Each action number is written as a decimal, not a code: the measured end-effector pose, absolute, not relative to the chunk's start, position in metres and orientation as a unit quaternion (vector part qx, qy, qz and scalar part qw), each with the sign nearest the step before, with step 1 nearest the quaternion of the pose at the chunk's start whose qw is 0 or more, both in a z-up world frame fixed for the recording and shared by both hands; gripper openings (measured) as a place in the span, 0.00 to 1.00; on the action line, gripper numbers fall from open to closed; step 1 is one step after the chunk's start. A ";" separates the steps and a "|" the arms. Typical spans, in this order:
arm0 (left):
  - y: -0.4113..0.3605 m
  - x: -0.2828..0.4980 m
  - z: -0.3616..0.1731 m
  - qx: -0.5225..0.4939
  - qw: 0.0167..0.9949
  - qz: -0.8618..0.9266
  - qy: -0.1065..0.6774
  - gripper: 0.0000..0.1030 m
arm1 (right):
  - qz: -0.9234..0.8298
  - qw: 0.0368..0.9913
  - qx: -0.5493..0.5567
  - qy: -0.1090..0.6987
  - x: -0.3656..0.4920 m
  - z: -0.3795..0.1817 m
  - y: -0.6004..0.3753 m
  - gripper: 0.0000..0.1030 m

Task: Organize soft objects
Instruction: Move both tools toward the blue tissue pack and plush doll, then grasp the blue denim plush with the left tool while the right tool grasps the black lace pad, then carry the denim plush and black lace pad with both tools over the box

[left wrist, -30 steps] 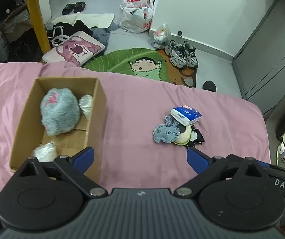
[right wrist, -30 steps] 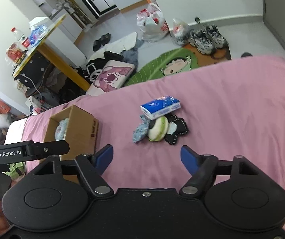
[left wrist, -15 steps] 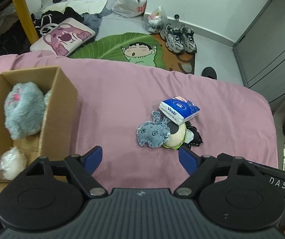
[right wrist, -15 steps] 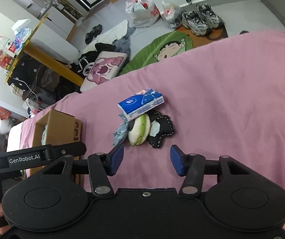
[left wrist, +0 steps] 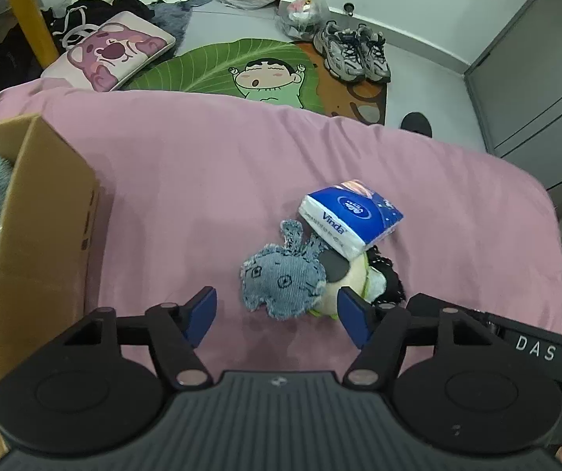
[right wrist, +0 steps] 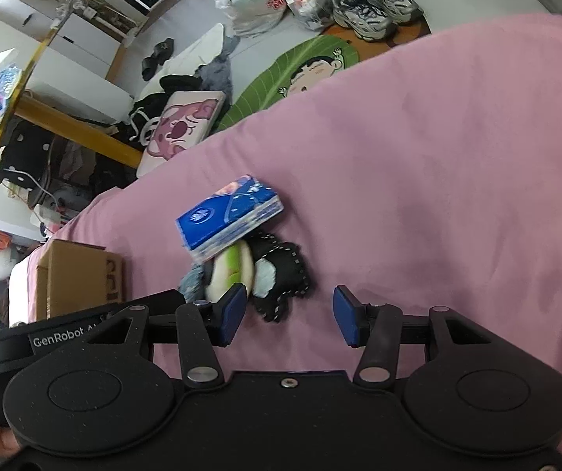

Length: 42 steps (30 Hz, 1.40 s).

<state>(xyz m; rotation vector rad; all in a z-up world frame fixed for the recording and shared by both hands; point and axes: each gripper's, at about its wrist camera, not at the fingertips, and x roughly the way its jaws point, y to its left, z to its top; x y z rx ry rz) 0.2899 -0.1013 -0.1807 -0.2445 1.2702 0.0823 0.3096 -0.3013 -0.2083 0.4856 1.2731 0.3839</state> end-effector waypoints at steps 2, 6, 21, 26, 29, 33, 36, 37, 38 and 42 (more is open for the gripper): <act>-0.103 0.294 -0.187 -0.108 0.793 0.040 0.598 0.61 | 0.173 0.756 0.226 0.590 0.313 -0.215 -0.301 0.47; -0.104 0.298 -0.194 -0.106 0.792 0.042 0.600 0.58 | 0.173 0.750 0.227 0.597 0.317 -0.222 -0.298 0.46; -0.096 0.300 -0.214 -0.121 0.793 0.039 0.595 0.46 | 0.168 0.743 0.235 0.604 0.323 -0.233 -0.281 0.20; -0.098 0.293 -0.205 -0.121 0.802 0.032 0.584 0.31 | 0.167 0.750 0.240 0.593 0.312 -0.216 -0.288 0.11; -0.097 0.286 -0.199 -0.128 0.805 0.030 0.578 0.28 | 0.162 0.757 0.243 0.585 0.304 -0.205 -0.293 0.10; -0.099 0.274 -0.187 -0.127 0.813 0.020 0.568 0.27 | 0.158 0.768 0.242 0.572 0.292 -0.188 -0.298 0.10; -0.099 0.264 -0.176 -0.132 0.817 0.014 0.561 0.27 | 0.160 0.778 0.238 0.559 0.282 -0.171 -0.298 0.10; -0.098 0.261 -0.173 -0.133 0.819 0.013 0.559 0.27 | 0.161 0.781 0.236 0.555 0.280 -0.166 -0.298 0.10; -0.097 0.257 -0.169 -0.133 0.821 0.011 0.556 0.27 | 0.162 0.784 0.236 0.551 0.276 -0.161 -0.298 0.10; -0.095 0.243 -0.153 -0.132 0.828 0.006 0.545 0.27 | 0.169 0.794 0.231 0.535 0.265 -0.142 -0.295 0.10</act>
